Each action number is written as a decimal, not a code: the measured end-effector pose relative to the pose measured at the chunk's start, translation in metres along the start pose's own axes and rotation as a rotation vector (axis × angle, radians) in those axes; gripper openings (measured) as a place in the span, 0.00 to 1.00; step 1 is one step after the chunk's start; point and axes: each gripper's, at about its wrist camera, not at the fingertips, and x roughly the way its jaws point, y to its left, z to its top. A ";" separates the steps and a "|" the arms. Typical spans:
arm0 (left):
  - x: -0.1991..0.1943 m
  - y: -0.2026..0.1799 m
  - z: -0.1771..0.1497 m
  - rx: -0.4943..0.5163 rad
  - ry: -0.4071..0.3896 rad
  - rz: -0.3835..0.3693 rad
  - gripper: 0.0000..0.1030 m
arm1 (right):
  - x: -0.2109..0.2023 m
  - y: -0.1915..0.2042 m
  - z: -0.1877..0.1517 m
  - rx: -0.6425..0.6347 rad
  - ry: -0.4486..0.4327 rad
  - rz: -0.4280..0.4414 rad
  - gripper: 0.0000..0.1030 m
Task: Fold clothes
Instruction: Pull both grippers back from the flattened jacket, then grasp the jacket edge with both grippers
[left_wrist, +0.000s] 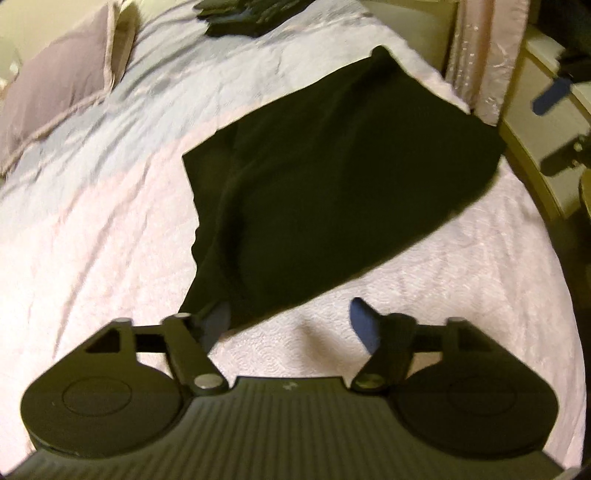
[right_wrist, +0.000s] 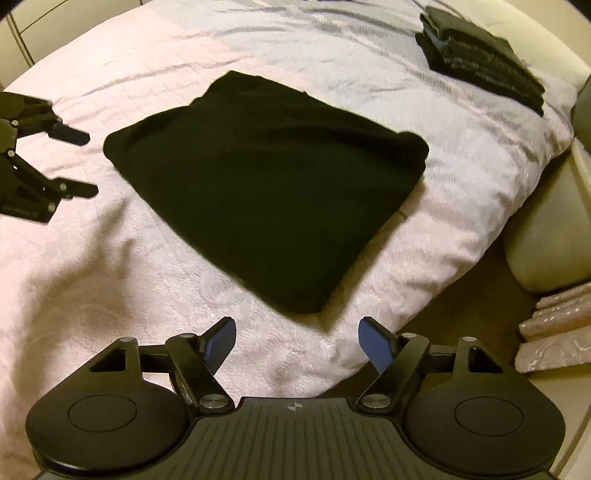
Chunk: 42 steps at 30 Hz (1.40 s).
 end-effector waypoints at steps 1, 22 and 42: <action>-0.001 -0.002 0.000 0.016 -0.006 0.005 0.73 | -0.002 0.003 0.000 -0.010 -0.005 -0.005 0.74; 0.071 -0.057 -0.035 0.817 -0.150 0.220 0.84 | 0.067 0.067 -0.029 -0.731 -0.100 -0.224 0.79; 0.131 -0.046 0.004 0.891 -0.187 0.271 0.72 | 0.082 0.001 0.009 -0.877 -0.162 -0.149 0.44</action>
